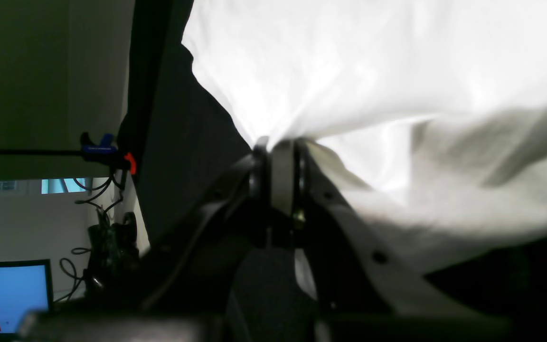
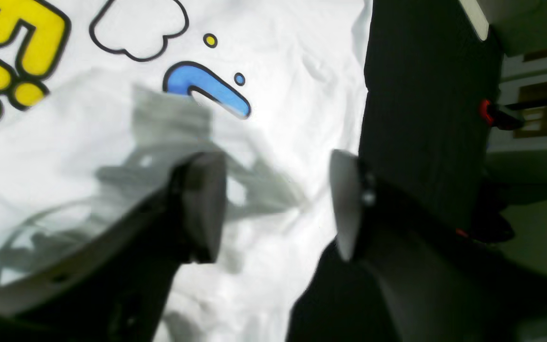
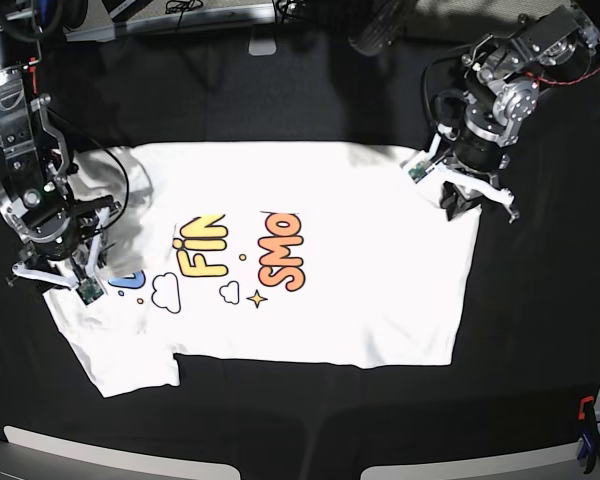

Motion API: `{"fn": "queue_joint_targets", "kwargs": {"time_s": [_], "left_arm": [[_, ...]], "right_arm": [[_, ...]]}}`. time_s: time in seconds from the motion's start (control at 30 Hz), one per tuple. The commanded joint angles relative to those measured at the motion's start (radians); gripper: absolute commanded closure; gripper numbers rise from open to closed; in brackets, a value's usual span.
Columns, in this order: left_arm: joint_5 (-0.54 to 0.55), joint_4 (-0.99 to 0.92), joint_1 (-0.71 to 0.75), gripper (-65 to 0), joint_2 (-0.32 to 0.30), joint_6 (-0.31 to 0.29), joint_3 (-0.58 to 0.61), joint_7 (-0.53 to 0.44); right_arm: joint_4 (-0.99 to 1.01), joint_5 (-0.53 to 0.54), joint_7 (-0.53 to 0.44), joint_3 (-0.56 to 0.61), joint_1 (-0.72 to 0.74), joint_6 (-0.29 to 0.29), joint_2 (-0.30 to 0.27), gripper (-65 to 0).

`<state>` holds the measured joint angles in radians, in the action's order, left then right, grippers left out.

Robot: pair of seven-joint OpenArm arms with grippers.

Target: Layout the t-shirt on the table in an organized manner, then fold the t-shirt properly

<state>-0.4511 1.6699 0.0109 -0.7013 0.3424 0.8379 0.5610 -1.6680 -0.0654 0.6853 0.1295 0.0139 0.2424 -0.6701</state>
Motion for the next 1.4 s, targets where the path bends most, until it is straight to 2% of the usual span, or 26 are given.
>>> {"fn": "queue_joint_targets", "kwargs": {"time_s": [0.0,0.07,0.13,0.3,0.4,0.43,0.5,0.53,0.83,0.97,1.03,1.07,1.17,1.23,1.37], "left_arm": [[-0.015,0.013,-0.011,0.0,-0.011,0.016,-0.006,-0.011],[-0.015,0.013,-0.011,0.0,-0.011,0.016,-0.006,-0.011],[-0.015,0.013,-0.011,0.0,-0.011,0.016,-0.006,-0.008],[-0.015,0.013,-0.012,0.0,-0.011,0.016,-0.007,-0.008],[-0.014,0.011,-0.014,0.0,-0.011,0.016,-0.007,0.003],[-0.014,0.010,-0.017,-3.0,-0.011,0.016,-0.007,0.009],[-0.013,0.002,-0.026,-16.6,-0.011,0.016,-0.007,0.019],[-0.011,-0.008,-0.035,-18.4,-0.011,0.016,-0.007,0.027],[0.012,-0.113,-0.126,-18.3,-0.011,0.017,-0.007,0.183],[0.014,-0.113,-0.130,-18.3,-0.011,0.019,-0.007,0.195],[-0.007,-0.105,-0.124,-18.3,-0.011,0.020,-0.006,0.199],[-0.037,-0.092,-0.117,-18.3,-0.011,0.037,-0.006,0.204],[-0.174,-0.011,-0.089,-18.3,-0.011,0.150,-0.006,0.205],[-0.211,0.062,-0.073,-18.3,-0.011,0.160,-0.006,0.205],[-0.183,0.154,-0.049,-18.3,-0.011,0.142,-0.006,0.209]], "right_arm": [[-0.013,-0.038,-0.010,-0.011,0.022,-0.044,-0.020,-34.3],[-0.013,-0.089,-0.004,-0.011,0.022,-0.095,-0.020,-34.3],[-0.013,-0.114,-0.005,-0.011,0.022,-0.118,-0.020,-34.3],[-0.013,-0.106,-0.003,-0.011,0.022,-0.121,-0.020,-34.3],[-0.013,-0.083,0.036,-0.011,0.022,-0.121,-0.020,-34.3],[-0.013,-0.079,0.052,-0.011,0.021,-0.120,-0.020,-34.3],[-0.013,-0.070,0.077,-0.011,0.021,-0.120,-0.020,-34.3],[-0.013,-0.065,0.084,-0.011,0.022,-0.120,-0.020,-34.3],[-0.013,-0.061,0.086,-0.011,0.022,-0.119,-0.020,-34.3],[-0.013,-0.045,0.103,-0.011,0.021,-0.118,-0.020,-34.3],[-0.013,-0.031,0.117,-0.011,0.021,-0.099,-0.020,-34.3],[-0.013,-0.032,0.121,-0.011,0.021,-0.096,-0.020,-34.3],[-0.013,-0.032,0.124,-0.011,0.021,-0.095,-0.020,-34.2],[-0.013,-0.032,0.124,-0.011,0.021,-0.095,-0.020,-34.2],[-0.013,-0.033,0.137,-0.011,0.021,-0.095,-0.020,-34.3]]}}
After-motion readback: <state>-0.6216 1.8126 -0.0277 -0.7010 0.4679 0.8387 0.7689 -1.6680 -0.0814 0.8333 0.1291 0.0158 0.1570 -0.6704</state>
